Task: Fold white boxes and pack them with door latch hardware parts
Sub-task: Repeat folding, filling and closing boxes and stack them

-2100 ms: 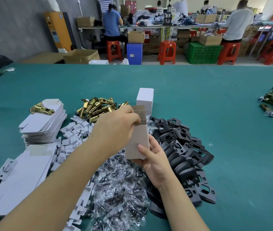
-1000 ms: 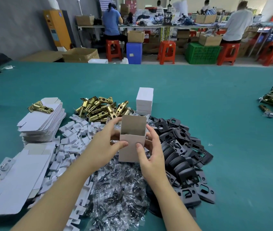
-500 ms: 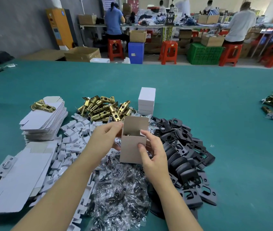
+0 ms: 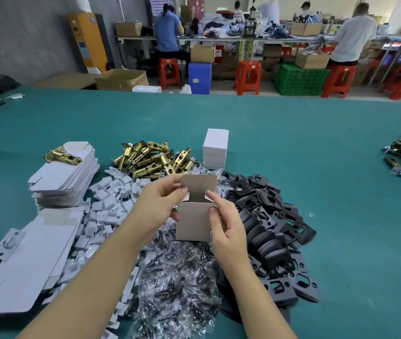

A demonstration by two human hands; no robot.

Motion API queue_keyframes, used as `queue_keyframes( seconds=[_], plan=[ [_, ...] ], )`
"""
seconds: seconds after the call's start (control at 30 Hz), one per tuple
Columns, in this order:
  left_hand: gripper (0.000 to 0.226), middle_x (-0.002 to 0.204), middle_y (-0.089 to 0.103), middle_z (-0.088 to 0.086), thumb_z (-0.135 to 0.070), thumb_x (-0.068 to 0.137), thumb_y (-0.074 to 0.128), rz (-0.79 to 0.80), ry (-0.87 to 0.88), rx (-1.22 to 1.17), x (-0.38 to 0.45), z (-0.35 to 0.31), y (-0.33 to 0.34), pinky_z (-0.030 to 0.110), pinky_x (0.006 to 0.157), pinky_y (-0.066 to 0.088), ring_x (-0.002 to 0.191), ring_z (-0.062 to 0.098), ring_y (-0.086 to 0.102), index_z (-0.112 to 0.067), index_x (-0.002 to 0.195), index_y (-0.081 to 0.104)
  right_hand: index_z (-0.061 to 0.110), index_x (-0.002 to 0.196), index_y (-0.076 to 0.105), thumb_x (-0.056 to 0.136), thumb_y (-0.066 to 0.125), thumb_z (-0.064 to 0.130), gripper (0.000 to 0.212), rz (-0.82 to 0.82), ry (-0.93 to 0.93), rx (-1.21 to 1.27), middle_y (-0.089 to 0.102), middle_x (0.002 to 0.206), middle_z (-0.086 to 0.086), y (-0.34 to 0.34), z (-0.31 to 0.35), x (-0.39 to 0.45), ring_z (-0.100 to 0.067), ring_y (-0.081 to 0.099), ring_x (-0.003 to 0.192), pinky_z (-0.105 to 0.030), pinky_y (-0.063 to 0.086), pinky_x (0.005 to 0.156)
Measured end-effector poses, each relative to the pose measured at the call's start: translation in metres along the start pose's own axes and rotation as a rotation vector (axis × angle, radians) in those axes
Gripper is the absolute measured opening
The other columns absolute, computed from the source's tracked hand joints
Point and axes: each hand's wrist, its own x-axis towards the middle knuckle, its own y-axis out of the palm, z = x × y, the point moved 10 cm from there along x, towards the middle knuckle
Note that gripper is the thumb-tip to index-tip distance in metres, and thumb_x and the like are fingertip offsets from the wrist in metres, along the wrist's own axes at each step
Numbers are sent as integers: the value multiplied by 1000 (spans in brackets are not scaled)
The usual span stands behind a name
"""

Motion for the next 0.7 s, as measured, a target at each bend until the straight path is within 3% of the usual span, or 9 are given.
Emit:
queue_keyframes(
  seconds=[0.2,0.3,0.4,0.5,0.63,0.7],
  plan=[
    [26,88,75,-2,-8,99,62,39,24,21,-1,0,1,23,51,49,63,10,57,-27,104,80,50,133,59,103,50,28,37,-28,53,79,64,131,26,-2,-7,-1,-5,58,128,-31,50,105],
    [14,81,73,-3,-24,89,71,94,39,8,-4,-1,2,21,53,51,57,10,56,-28,99,80,52,125,63,103,54,27,34,-46,58,110,69,123,22,-5,-4,0,-6,64,119,-24,54,94],
    [28,78,72,3,-47,79,80,139,64,49,-5,0,4,20,58,51,55,14,55,-27,98,80,59,114,59,101,56,31,31,-51,92,122,69,114,22,-5,-7,0,-8,67,108,-19,54,83],
    [44,93,75,9,-65,73,79,132,56,81,-5,4,2,23,60,51,58,15,57,-28,95,80,58,111,56,99,56,34,26,-57,104,139,69,110,18,-5,-9,-1,-10,68,103,-24,56,79],
    [6,88,75,-9,-36,85,76,78,81,189,-3,7,-2,22,57,50,61,2,60,-36,90,77,55,117,47,100,51,37,25,-51,109,174,67,116,19,-3,-8,-3,-10,65,110,-27,56,81],
    [16,84,72,-17,-28,90,74,95,105,262,-5,5,1,20,55,51,66,0,63,-44,95,75,57,127,49,102,44,43,29,-34,122,182,65,122,21,-2,-9,-4,-10,62,116,-26,55,87]
  ],
)
